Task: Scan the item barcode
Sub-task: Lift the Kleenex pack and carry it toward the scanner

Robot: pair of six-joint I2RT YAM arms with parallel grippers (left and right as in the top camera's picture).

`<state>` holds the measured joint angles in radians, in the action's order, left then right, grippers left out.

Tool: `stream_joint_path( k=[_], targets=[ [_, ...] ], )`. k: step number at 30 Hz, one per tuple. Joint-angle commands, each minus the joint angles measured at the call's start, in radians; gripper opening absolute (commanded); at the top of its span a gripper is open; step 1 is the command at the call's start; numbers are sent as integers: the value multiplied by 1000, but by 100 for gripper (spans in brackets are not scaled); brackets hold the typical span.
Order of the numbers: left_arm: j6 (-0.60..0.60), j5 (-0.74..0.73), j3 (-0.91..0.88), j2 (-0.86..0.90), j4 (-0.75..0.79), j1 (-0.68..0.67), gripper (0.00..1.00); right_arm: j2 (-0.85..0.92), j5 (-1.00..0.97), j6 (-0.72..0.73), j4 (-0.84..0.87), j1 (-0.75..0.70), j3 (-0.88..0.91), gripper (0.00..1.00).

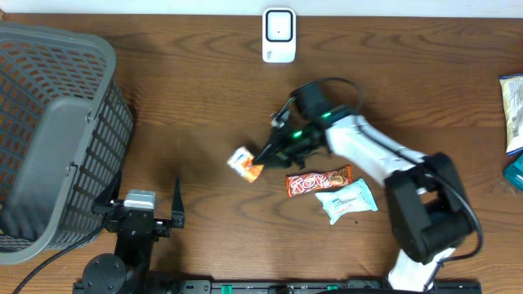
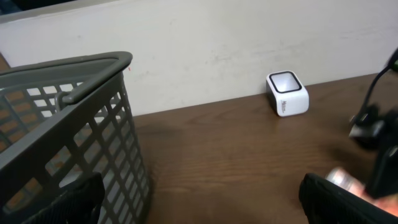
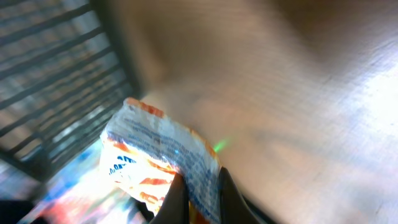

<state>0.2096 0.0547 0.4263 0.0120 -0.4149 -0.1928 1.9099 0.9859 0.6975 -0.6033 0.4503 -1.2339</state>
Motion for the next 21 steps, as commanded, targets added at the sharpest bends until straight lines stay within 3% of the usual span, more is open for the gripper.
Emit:
stream_joint_path(
  k=[1, 6, 13, 21],
  targets=[
    [-5, -2, 2, -1, 3, -3, 100, -28, 312, -175, -63, -76, 5, 1],
    [-5, -2, 2, -1, 3, -3, 100, -28, 309, -192, -160, -148, 5, 1],
    [-5, -2, 2, -1, 3, -3, 100, -28, 408, -339, -247, -175, 5, 1],
    [-5, -2, 2, -1, 3, -3, 100, -28, 407, -356, -276, -198, 5, 1]
  ],
)
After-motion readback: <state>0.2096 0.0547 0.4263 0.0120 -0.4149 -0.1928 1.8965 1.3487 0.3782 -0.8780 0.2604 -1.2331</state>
